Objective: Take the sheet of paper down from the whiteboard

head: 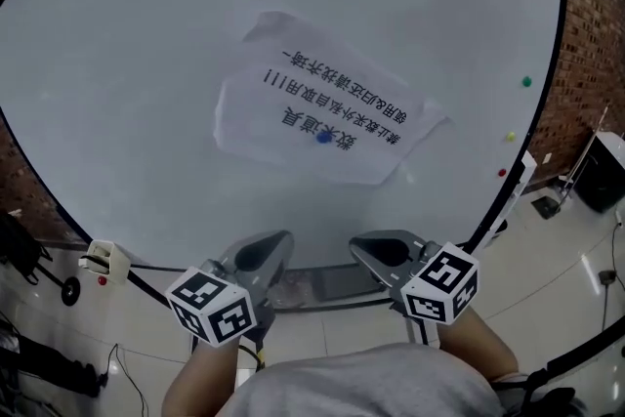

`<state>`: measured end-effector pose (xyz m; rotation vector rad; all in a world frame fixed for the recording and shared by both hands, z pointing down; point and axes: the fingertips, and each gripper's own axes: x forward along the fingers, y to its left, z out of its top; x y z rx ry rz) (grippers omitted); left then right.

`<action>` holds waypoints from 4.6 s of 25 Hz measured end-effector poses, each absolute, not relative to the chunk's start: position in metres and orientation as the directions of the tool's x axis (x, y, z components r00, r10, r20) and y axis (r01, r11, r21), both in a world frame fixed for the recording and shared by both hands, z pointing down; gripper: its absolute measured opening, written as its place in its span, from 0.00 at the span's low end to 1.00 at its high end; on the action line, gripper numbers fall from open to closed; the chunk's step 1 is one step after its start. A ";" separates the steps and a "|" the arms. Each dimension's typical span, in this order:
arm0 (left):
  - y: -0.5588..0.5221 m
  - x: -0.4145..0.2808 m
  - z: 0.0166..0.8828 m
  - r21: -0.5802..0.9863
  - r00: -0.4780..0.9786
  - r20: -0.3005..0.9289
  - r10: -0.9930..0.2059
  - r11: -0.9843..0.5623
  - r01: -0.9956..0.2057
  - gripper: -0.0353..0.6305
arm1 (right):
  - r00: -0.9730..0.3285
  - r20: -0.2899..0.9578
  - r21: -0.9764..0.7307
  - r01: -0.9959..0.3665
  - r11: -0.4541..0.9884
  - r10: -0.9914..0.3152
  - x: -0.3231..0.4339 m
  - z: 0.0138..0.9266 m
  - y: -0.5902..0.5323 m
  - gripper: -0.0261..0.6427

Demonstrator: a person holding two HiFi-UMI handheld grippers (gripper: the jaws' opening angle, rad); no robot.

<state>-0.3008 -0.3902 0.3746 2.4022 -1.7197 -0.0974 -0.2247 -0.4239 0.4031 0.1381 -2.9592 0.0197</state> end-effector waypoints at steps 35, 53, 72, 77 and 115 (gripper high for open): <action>-0.429 -0.380 0.268 0.125 0.407 -0.141 -0.902 -0.424 -0.897 0.06 | -0.943 0.116 0.087 -0.304 0.949 -0.313 -0.267 0.351 -0.459 0.04; -0.424 -0.376 0.268 0.147 0.458 -0.165 -0.873 -0.481 -0.864 0.06 | -0.762 -0.179 0.428 -0.629 0.648 -0.622 -0.286 0.259 -0.478 0.18; -0.418 -0.369 0.273 0.151 0.481 -0.134 -0.866 -0.498 -0.854 0.06 | -0.701 -0.187 0.482 -0.676 0.558 -0.688 -0.292 0.257 -0.485 0.16; -0.416 -0.369 0.270 0.178 0.448 -0.107 -0.888 -0.460 -0.870 0.06 | -0.705 -0.169 0.464 -0.673 0.576 -0.688 -0.277 0.246 -0.488 0.16; -0.384 -0.355 0.336 0.349 0.481 0.117 -0.869 -0.417 -0.839 0.06 | -0.746 0.080 0.303 -0.614 0.729 -0.662 -0.198 0.292 -0.460 0.04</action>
